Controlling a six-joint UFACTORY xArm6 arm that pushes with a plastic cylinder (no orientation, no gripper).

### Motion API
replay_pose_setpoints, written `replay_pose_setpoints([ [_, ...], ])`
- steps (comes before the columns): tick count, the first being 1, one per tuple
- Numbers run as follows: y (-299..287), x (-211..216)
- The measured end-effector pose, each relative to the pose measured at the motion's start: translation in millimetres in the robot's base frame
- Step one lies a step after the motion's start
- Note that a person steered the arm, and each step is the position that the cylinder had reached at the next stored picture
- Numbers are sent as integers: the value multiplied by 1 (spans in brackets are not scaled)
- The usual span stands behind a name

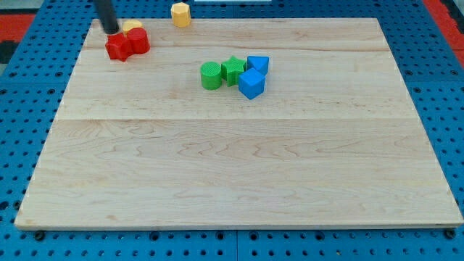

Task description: Push the yellow blocks towards the group of blocks

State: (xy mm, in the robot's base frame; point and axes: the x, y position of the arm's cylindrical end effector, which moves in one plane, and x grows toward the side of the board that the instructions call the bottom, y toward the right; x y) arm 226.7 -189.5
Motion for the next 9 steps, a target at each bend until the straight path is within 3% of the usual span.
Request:
replay_pose_setpoints([
  [2,159,1],
  [3,147,18],
  [4,193,20],
  [5,314,22],
  [6,283,38],
  [9,392,49],
])
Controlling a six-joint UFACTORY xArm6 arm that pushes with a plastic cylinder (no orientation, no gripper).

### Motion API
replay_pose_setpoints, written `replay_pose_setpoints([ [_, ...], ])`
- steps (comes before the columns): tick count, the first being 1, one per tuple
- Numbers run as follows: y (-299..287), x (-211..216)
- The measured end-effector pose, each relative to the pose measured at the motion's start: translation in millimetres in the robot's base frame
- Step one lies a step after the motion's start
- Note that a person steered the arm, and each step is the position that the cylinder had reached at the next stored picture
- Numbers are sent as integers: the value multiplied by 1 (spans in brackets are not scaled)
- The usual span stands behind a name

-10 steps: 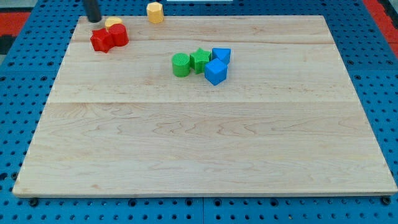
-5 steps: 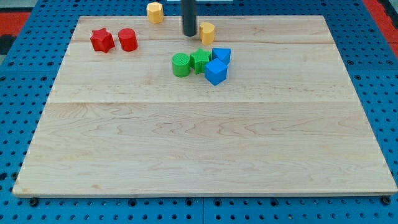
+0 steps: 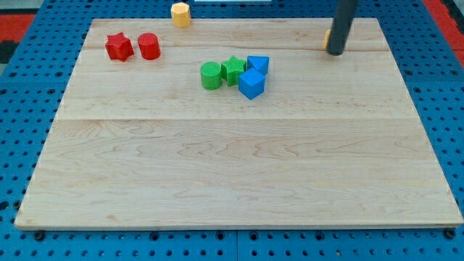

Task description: Push the yellow blocks towards the group of blocks

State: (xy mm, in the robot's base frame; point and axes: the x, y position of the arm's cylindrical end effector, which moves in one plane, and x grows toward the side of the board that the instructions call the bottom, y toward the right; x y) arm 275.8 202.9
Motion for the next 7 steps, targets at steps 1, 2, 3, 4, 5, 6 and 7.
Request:
replay_pose_setpoints([
  [1,-10,3],
  [2,-86,12],
  [3,-185,-4],
  [4,-258,19],
  [5,-268,20],
  [6,-272,21],
  [7,-316,67],
])
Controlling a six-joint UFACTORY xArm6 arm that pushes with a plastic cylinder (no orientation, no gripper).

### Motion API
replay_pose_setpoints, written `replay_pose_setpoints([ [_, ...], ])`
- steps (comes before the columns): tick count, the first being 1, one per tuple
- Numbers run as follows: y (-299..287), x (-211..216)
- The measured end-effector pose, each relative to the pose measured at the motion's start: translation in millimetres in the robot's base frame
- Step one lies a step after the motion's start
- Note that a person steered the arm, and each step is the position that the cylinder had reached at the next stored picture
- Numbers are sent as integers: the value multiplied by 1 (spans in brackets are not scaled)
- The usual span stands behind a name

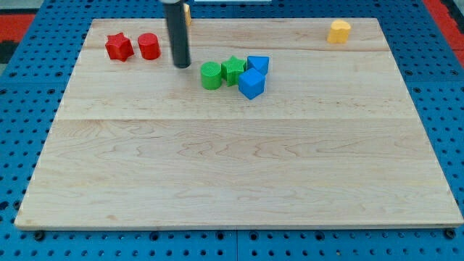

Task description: Push the yellow blocks towards the group of blocks

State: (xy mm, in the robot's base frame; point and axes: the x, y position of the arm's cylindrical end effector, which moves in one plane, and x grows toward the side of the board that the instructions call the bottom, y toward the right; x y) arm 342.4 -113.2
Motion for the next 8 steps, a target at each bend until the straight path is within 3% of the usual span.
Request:
replay_pose_setpoints([
  [1,-3,46],
  [2,55,47],
  [3,76,46],
  [5,60,17],
  [8,73,17],
])
